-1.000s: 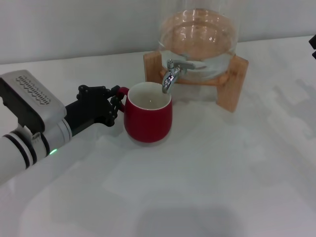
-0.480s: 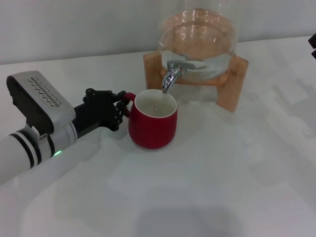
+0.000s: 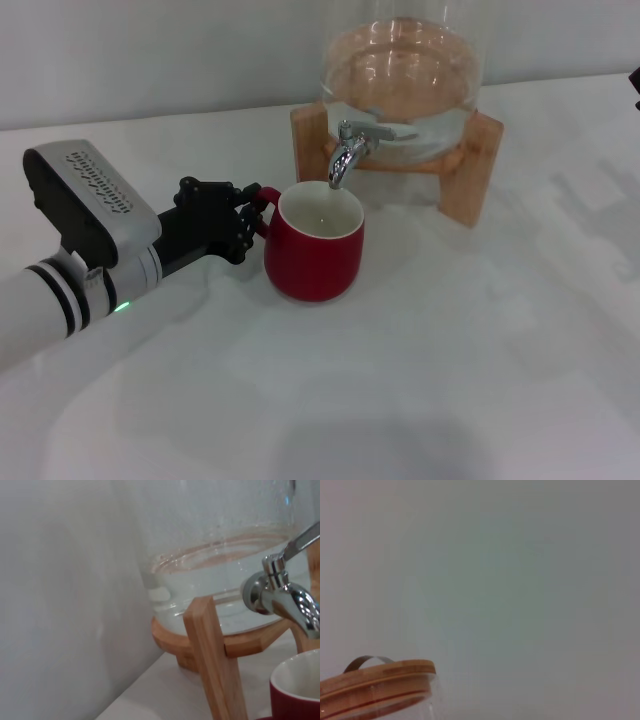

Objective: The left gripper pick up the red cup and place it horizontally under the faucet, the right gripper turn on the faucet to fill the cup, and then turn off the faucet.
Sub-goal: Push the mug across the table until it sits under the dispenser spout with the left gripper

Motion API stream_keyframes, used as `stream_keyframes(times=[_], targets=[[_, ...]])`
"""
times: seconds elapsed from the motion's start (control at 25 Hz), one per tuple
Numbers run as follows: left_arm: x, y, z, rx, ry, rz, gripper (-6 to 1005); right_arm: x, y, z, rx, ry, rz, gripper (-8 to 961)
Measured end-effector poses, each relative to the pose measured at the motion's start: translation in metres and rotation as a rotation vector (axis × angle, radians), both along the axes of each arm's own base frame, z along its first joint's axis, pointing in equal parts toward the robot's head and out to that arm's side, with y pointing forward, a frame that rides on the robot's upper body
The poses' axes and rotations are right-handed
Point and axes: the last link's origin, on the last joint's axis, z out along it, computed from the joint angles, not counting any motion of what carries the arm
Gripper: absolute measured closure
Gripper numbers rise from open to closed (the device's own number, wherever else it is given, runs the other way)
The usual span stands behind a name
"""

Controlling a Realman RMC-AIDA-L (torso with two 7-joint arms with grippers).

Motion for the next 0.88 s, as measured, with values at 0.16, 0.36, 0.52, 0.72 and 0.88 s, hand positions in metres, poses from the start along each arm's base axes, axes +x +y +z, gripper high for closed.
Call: stream_keyframes(times=[0.16, 0.36, 0.52, 0.72, 0.88], targets=[[0.000, 0.001, -0.001, -0.002, 0.017, 0.000, 903, -0.001, -0.001, 0.001, 0.004, 0.002, 0.008, 125], [0.000, 0.004, -0.002, 0.001, 0.041, 0.006, 904, 0.000, -0.002, 0.001, 0.003, 0.010, 0.006, 125], [0.003, 0.005, -0.003, -0.003, 0.044, -0.006, 901, 0.000, -0.002, 0.001, 0.002, 0.011, 0.006, 125], [0.006, 0.005, -0.005, -0.008, 0.048, -0.018, 896, 0.000, -0.001, 0.001, 0.003, 0.012, 0.004, 125], [0.011, 0.003, -0.008, -0.022, 0.046, -0.034, 893, 0.000, -0.001, 0.001, 0.003, 0.013, 0.002, 125]])
